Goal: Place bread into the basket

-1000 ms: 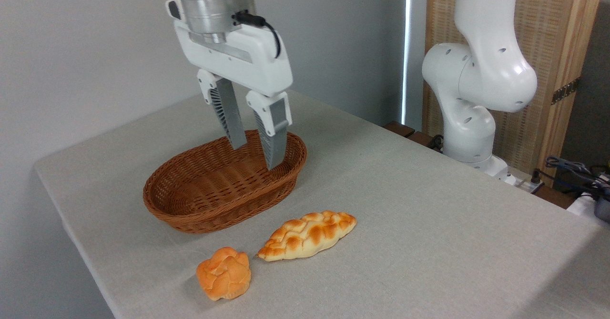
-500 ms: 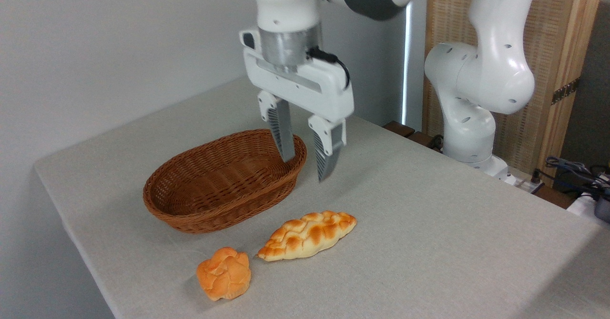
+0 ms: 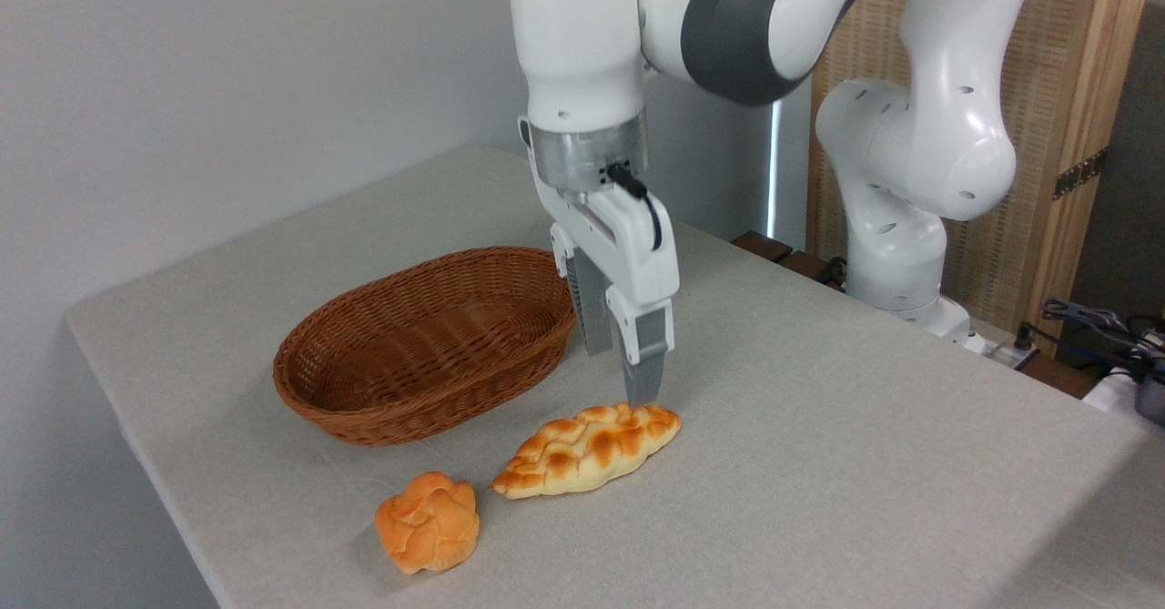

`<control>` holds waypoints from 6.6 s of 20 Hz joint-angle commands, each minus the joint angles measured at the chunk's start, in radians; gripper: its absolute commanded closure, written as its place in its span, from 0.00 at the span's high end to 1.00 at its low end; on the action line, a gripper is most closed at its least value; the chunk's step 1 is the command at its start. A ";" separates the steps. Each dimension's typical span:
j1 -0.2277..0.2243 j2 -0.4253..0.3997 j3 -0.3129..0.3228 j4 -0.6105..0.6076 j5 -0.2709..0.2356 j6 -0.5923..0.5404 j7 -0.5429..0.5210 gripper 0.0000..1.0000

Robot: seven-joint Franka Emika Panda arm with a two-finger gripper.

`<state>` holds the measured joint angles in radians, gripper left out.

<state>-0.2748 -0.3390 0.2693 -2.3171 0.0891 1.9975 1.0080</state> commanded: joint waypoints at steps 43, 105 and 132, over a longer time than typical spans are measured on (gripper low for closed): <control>-0.271 0.078 0.264 -0.107 0.100 0.320 0.078 0.37; -0.432 0.345 0.149 0.491 -0.226 0.009 -0.474 1.00; 0.212 0.302 -0.232 0.693 -0.054 -0.372 -0.359 1.00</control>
<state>-0.1214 -0.0294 0.0876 -1.6320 -0.0146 1.6500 0.6305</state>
